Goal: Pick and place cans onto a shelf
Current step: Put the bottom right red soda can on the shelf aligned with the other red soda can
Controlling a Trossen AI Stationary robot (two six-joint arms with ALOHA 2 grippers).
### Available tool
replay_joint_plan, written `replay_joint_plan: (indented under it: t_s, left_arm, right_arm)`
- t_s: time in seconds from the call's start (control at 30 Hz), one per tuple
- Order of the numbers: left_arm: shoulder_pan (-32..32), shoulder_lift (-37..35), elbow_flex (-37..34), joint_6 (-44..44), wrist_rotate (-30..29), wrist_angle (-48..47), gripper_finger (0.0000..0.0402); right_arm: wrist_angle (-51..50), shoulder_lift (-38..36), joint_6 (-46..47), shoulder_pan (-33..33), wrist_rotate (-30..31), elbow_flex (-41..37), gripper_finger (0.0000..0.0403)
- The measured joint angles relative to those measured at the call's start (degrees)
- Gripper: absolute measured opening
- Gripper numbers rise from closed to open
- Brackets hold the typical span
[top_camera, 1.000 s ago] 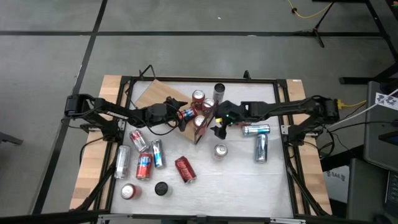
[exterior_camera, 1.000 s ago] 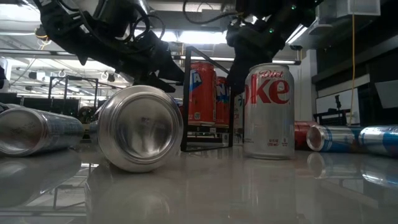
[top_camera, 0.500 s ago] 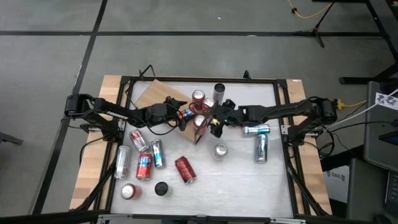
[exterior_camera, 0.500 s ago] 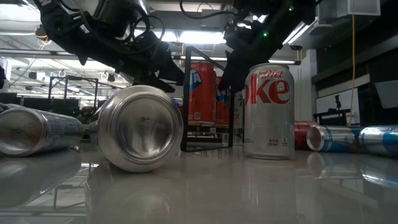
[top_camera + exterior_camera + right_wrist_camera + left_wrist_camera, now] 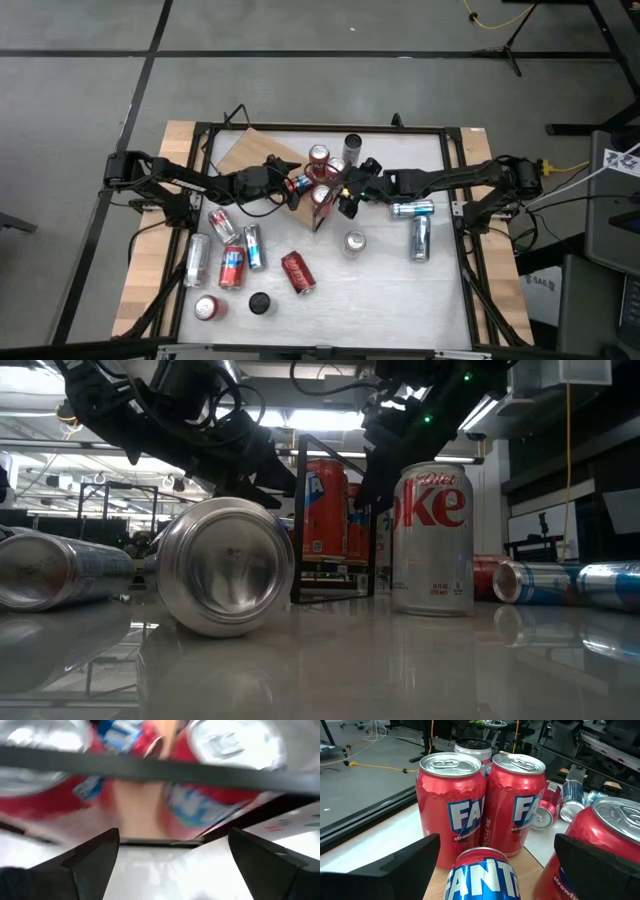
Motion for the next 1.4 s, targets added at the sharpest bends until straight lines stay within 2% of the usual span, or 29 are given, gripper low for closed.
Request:
replay_joint_plan:
  t_s: [0.2,0.43,0.8,1.07,1.23,1.4]
  left_arm:
    - [0.00,0.00,0.00,-0.02,0.00,0.02,0.0387]
    - [0.02,0.00,0.02,1.46,-0.26,0.02,0.0387]
    - [-0.06,-0.02,0.02,1.46,-1.17,-0.04,0.0387]
    - [-0.04,-0.02,0.02,1.45,-2.14,-0.10,0.0387]
    - [-0.07,-0.02,0.02,1.46,-1.87,-0.09,0.0387]
    - [-0.13,-0.02,0.02,1.46,-1.36,-0.38,0.0387]
  right_arm:
    - [1.93,0.00,-0.41,0.00,-9.17,0.00,0.0367]
    - [4.25,0.15,-0.43,0.04,-10.56,0.02,0.0367]
    - [5.09,0.52,2.58,0.07,-0.11,0.02,0.0367]
    - [5.02,0.52,2.71,0.04,3.36,0.00,0.0367]
    - [5.09,0.52,3.44,0.00,-0.21,0.00,0.0367]
    - [4.85,0.52,3.63,-0.02,-7.72,0.00,0.0367]
